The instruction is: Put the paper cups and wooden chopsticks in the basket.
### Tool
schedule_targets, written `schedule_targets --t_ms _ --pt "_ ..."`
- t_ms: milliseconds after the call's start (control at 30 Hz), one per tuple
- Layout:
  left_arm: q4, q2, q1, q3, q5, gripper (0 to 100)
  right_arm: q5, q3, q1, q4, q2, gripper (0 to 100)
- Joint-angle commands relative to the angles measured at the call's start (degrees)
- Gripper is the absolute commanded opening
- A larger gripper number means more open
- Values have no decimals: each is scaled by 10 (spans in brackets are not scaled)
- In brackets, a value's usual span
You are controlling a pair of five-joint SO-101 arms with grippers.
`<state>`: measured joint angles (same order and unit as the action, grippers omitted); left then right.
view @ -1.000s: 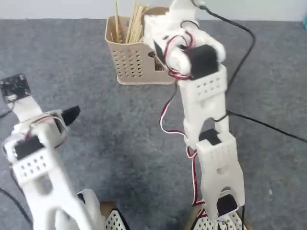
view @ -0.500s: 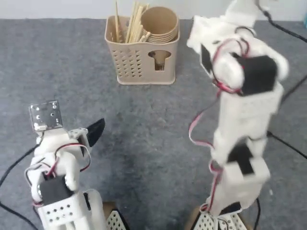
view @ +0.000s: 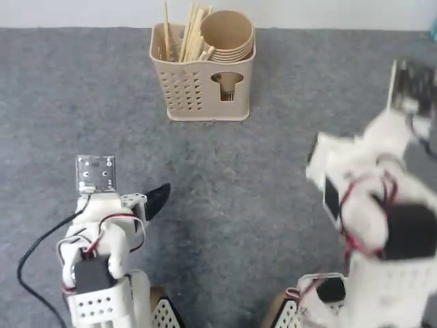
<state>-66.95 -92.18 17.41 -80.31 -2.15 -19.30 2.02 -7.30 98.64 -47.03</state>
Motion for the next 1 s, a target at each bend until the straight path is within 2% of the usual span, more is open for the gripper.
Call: schedule_targets --t_ms 0,133,233,433,800,967 --pt "3 -50 -5 -21 -7 415 52 198 24 -77 -139 8" --pt "3 -124 -5 -75 -7 415 97 415 58 -183 -293 8" --pt "12 -124 -5 -96 -7 415 141 550 70 -238 -396 8" --pt "26 -122 -6 -126 -6 415 185 740 74 -254 -536 8" --pt "15 -122 -1 -139 -4 415 180 891 103 -219 -568 9" --pt "6 -122 -4 -147 -8 415 179 907 127 -224 -568 9"
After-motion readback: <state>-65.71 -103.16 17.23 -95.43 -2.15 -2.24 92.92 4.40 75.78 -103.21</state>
